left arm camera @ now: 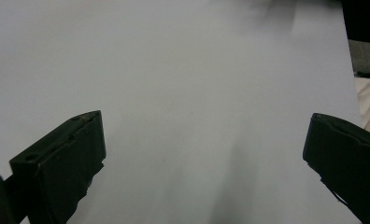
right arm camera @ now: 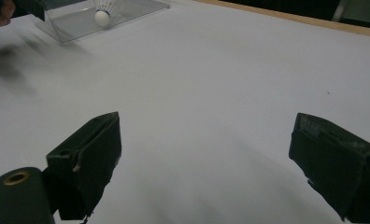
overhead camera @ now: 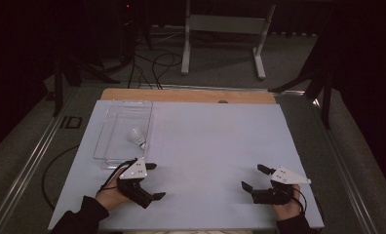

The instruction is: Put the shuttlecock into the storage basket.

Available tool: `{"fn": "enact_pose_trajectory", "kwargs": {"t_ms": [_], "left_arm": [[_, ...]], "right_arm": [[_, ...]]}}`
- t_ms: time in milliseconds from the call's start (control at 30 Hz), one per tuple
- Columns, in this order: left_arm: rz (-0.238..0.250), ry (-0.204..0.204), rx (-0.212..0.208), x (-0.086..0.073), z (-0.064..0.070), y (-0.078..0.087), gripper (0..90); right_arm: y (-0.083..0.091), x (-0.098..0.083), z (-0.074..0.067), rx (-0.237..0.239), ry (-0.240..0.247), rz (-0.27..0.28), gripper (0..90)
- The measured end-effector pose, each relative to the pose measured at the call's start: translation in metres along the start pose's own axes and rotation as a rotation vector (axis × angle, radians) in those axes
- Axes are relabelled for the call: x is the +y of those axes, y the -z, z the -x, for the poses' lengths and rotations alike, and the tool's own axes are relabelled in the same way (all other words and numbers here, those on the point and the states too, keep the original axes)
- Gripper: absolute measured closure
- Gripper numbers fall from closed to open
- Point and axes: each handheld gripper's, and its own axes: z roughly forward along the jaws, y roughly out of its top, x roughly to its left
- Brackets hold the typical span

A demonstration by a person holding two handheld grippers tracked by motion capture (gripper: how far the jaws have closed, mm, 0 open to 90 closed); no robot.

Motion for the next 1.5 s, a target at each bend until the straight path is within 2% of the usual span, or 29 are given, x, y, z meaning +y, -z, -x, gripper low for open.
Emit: {"fn": "enact_pose_trajectory", "kwargs": {"t_ms": [467, 733, 967, 1133, 1500], "left_arm": [[0.008, 0.040, 0.029, -0.023, -0.006, 0.023, 0.0], [0.022, 0.078, 0.078, -0.037, -0.010, 0.038, 0.0], [0.008, 0.097, 0.100, -0.047, -0.012, 0.044, 0.0], [0.007, 0.135, 0.106, -0.054, -0.014, 0.047, 0.0], [0.018, 0.126, 0.115, -0.053, -0.013, 0.046, 0.0]], "right_arm": [[0.000, 0.000, 0.001, -0.002, 0.004, 0.003, 9.7], [0.000, -0.001, 0.001, -0.001, 0.007, 0.003, 9.7], [0.000, -0.001, 0.001, 0.005, 0.004, -0.005, 9.7], [0.000, -0.001, 0.001, 0.004, 0.000, 0.000, 9.7], [0.000, -0.002, 0.002, 0.006, 0.000, -0.001, 9.7]]}}
